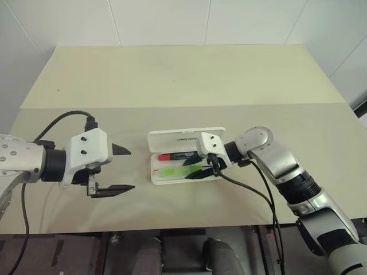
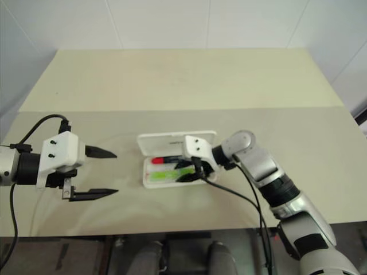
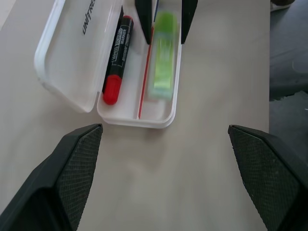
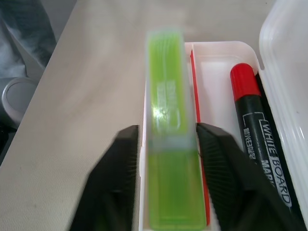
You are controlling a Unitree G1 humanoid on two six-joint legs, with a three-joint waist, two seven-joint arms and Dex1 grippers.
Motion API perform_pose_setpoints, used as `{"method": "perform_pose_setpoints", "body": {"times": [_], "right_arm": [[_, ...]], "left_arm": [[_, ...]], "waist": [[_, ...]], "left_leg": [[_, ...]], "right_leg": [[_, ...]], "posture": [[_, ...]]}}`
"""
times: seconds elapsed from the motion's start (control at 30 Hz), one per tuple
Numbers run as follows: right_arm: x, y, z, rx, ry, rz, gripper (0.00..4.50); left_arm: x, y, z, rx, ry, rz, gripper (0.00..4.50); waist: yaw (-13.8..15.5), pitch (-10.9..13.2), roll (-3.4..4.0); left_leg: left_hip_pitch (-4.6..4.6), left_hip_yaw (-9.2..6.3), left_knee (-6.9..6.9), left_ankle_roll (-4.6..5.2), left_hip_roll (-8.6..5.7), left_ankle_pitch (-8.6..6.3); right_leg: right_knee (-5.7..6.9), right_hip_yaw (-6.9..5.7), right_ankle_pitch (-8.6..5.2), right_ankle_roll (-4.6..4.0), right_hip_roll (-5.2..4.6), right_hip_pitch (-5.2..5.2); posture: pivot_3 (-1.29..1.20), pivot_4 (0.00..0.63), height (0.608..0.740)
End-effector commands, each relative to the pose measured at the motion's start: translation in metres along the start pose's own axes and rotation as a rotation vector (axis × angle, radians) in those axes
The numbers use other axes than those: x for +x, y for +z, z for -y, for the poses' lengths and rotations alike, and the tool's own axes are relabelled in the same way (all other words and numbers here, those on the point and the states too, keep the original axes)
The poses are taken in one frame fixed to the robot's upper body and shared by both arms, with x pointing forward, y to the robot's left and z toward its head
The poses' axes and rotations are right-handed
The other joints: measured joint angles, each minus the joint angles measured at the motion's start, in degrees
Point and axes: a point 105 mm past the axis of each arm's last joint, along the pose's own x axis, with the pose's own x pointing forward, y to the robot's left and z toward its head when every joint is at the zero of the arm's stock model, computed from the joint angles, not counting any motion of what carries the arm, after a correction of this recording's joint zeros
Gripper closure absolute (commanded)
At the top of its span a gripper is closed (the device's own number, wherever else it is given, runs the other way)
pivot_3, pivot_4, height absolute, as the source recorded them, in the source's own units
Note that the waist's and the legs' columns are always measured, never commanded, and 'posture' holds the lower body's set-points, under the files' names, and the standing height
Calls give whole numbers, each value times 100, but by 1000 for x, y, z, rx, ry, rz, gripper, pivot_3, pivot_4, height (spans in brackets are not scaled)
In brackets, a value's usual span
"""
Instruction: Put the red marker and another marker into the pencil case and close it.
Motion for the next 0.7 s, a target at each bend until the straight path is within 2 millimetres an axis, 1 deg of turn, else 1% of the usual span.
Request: {"method": "perform_pose_setpoints", "body": {"times": [0.03, 0.1, 0.13, 0.23, 0.3, 0.37, 0.4, 0.47, 0.53, 0.57, 0.6, 0.7], "right_arm": [[-1, 10, 1, -43, 8, 13, 976], [-2, 9, 1, -41, 7, 12, 268], [-3, 9, 0, -39, 6, 11, 40], [-17, 8, -3, -23, 2, 10, 40], [-32, 7, -13, 9, 33, 20, 40], [-68, 3, -23, 107, 0, 50, 40], [-81, 2, -26, 139, -26, 61, 40], [-119, -9, -16, 228, -219, 52, 40], [-148, -26, -9, 295, -396, 7, 40], [-157, -34, -7, 317, -460, -20, 40], [-162, -39, -6, 329, -497, -36, 40], [-185, -73, 2, 407, -713, -144, 40]], "left_arm": [[-5, 8, -2, 32, 29, 13, 0], [-4, 9, -2, 37, 24, 20, 0], [-4, 10, -2, 39, 21, 24, 0], [-2, 15, -1, 54, 4, 49, 0], [0, 19, 1, 68, -15, 76, 0], [6, 30, 6, 85, -61, 146, 0], [9, 33, 8, 89, -77, 169, 0], [18, 39, 9, 89, -94, 213, 0], [29, 43, 7, 89, -84, 246, 0], [34, 45, 5, 94, -71, 258, 0], [37, 47, 4, 98, -62, 265, 0], [60, 52, 8, 97, -90, 303, 0]], "waist": [[1, 0, 0], [2, 0, 0], [1, 0, 0], [3, 0, 0], [41, 0, 0], [102, 0, -1], [118, -1, -2], [146, -1, -3], [150, -3, -5], [154, -4, -6], [138, -5, -8], [96, -8, -9]], "left_leg": [[0, 0, 1, 0, 1, 0], [0, 0, 1, 0, 1, 0], [0, 0, 1, 0, 2, 0], [0, 1, 1, -1, 2, -1], [0, 2, 1, -1, 2, -1], [-1, 0, 5, 2, 1, -4], [-2, 0, 7, 6, -2, -7], [-2, 3, 17, 10, -2, -12], [3, 5, 22, 10, 0, -12], [6, 5, 22, 10, 0, -12], [11, 7, 20, 9, 2, -12], [13, 14, 14, 5, 9, -11]], "right_leg": [[0, 0, 0, 0, 1, 0], [1, 0, 0, 0, 2, 0], [1, 0, 0, 0, 2, 0], [0, 1, 0, 0, 2, 0], [-1, 1, 0, 0, 2, 0], [-6, -1, 0, 0, 0, 4], [-8, -1, 0, 1, -2, 6], [-7, 2, 1, 2, -2, 10], [-6, 6, 1, 2, -1, 10], [-8, 7, 1, 2, 0, 10], [-10, 9, 1, 1, 1, 11], [-15, 16, 0, 0, 9, 10]], "posture": [[0, 150, 740], [0, 150, 740], [0, 150, 740], [0, 150, 740], [0, 150, 740], [0, 150, 740], [0, 150, 740], [0, 150, 740], [0, 150, 740], [0, 150, 740], [0, 150, 740], [0, 150, 740]]}}
